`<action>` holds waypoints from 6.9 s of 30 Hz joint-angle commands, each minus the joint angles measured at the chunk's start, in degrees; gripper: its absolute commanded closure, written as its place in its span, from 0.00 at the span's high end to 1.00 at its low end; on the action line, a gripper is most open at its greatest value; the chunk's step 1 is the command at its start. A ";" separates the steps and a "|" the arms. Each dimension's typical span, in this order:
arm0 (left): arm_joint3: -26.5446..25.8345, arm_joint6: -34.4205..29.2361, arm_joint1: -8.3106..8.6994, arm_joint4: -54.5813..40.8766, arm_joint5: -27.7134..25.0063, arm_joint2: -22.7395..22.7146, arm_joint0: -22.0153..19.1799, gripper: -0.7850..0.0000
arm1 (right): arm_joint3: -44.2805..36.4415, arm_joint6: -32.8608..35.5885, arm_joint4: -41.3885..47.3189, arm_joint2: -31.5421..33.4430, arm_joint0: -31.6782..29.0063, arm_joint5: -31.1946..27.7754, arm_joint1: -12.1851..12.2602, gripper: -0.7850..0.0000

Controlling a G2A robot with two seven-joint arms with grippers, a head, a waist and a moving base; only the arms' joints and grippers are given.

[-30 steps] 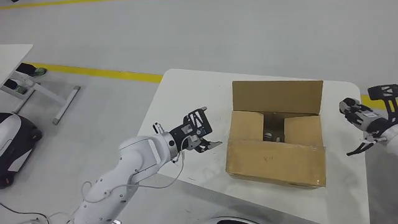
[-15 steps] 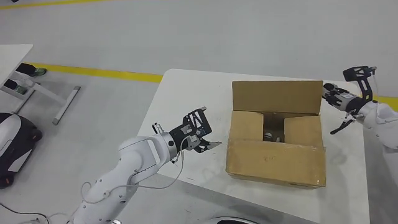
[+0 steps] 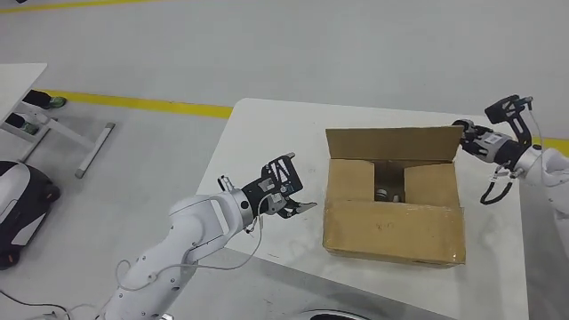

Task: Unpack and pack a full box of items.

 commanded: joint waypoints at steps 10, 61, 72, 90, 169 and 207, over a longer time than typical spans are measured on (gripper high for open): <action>0.00 0.00 0.00 0.00 0.00 0.00 0.00 1.00 | -15.55 2.37 -5.47 7.55 -11.30 -4.05 4.09 0.00; 14.90 -3.47 -0.99 2.27 2.54 8.98 -5.23 1.00 | -34.57 3.18 -9.33 -2.30 -23.68 22.98 1.20 0.00; 25.91 2.21 -2.55 6.11 6.05 16.82 -11.45 1.00 | -34.65 4.34 -9.56 -0.58 -24.60 22.71 1.10 0.00; 32.61 11.41 -4.25 7.06 10.33 20.92 -15.09 0.00 | -33.38 5.42 -9.65 -0.19 -24.07 21.88 0.26 0.00; 16.97 11.22 -5.84 20.61 21.71 13.89 -12.23 0.40 | -27.37 6.80 -12.48 -1.81 -22.00 20.19 -3.55 0.00; 12.15 -2.54 -7.34 -22.97 18.44 5.79 -8.48 1.00 | -34.69 10.16 -1.49 13.30 -30.03 17.85 -0.63 0.00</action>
